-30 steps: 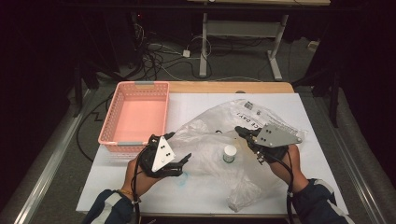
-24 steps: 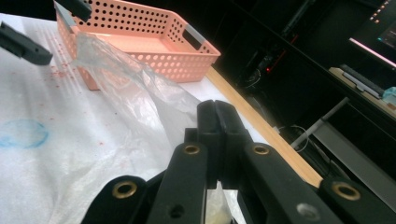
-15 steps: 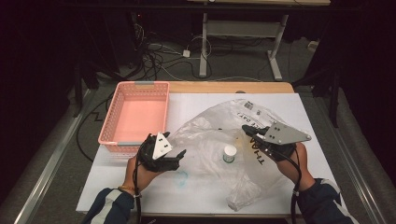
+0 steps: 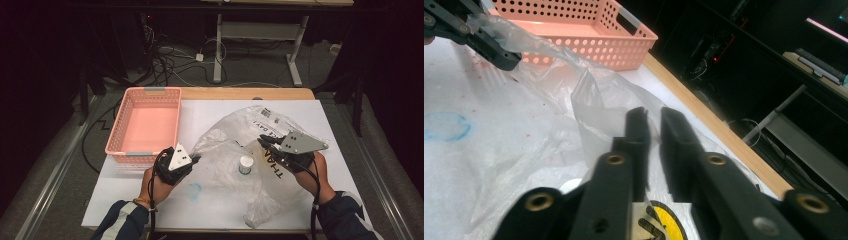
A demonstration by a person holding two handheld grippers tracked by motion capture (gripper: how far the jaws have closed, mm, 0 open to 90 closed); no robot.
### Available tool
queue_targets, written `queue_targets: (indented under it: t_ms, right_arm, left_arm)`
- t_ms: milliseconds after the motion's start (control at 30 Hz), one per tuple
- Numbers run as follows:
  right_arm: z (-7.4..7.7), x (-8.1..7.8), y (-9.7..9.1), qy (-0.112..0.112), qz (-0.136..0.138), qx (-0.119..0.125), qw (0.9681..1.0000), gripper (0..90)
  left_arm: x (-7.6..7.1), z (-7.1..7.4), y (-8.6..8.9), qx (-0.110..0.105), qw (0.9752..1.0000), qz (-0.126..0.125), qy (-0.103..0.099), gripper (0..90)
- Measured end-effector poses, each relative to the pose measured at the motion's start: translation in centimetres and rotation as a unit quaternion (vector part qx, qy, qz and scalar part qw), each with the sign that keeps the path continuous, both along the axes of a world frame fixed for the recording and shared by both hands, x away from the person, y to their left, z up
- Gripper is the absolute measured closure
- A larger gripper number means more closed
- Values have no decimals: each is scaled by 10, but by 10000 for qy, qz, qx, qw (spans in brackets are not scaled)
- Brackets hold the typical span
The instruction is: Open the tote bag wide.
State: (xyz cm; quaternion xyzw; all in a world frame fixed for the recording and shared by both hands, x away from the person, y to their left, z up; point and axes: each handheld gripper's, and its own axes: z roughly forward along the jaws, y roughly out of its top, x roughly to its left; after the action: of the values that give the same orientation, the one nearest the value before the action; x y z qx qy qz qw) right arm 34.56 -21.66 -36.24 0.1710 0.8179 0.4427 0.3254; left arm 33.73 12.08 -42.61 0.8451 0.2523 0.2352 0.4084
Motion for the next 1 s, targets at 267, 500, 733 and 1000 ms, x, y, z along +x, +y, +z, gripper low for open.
queue_targets:
  t_ms: [267,500,733,1000]
  right_arm:
    - [2,-14,-10,196,130,166,9996,614]
    - [-12,-40,-22,416,563,-82,9975,475]
    - [-37,-64,-31,1097,1208,-249,9863,348]
    - [-77,-83,-29,2111,1882,-743,9563,215]
  left_arm:
    - [2,-3,-1,152,9998,106,24,856]
    - [7,-3,6,194,9990,402,14,862]
    - [6,-5,15,332,9977,582,54,863]
    - [3,-11,14,479,9975,505,114,862]
